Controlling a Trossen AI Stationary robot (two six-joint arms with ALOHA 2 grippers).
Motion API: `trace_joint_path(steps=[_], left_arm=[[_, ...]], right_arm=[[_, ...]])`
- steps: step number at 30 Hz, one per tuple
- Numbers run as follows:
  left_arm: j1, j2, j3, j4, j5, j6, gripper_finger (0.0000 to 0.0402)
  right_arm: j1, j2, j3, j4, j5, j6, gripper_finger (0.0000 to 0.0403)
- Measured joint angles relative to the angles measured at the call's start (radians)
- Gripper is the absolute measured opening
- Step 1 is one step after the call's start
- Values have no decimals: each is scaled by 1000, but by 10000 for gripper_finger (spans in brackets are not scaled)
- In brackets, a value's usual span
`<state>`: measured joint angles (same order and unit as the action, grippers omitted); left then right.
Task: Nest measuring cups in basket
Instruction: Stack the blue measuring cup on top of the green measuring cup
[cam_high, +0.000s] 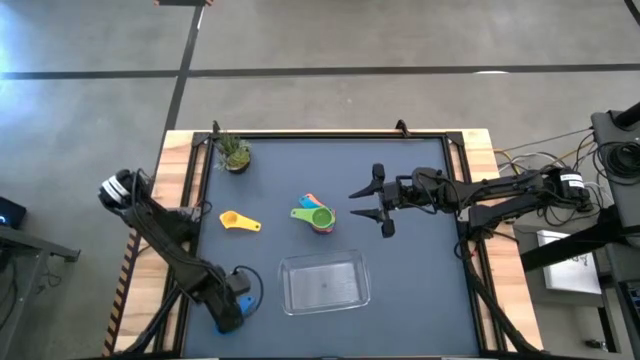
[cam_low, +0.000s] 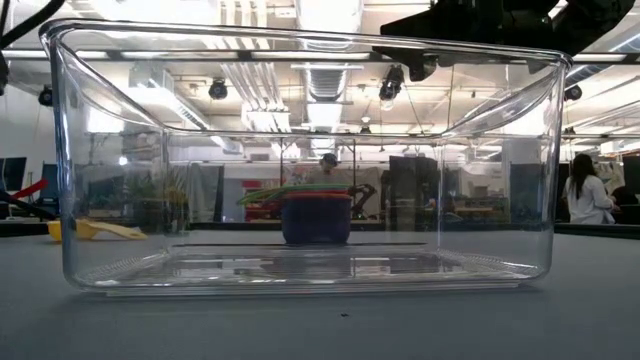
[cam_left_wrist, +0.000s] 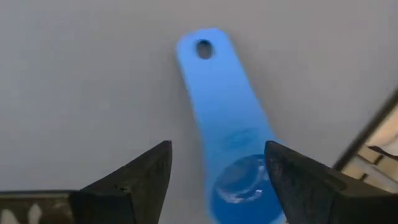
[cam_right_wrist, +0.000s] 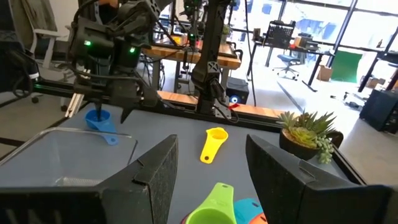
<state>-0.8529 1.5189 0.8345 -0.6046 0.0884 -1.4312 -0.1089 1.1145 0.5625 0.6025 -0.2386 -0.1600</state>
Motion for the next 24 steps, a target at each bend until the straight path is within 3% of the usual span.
trace_joint_path(steps=[7, 11, 24], left_arm=[[-7, 11, 0, 45, 32, 23, 249], [-21, 7, 0, 17, 96, 42, 238], [-37, 46, -2, -41, 96, 102, 194]], right_arm=[[0, 0, 0, 0, 0, -16, 178], [0, 0, 0, 0, 0, -16, 178], [0, 0, 0, -3, 1, -8, 178]])
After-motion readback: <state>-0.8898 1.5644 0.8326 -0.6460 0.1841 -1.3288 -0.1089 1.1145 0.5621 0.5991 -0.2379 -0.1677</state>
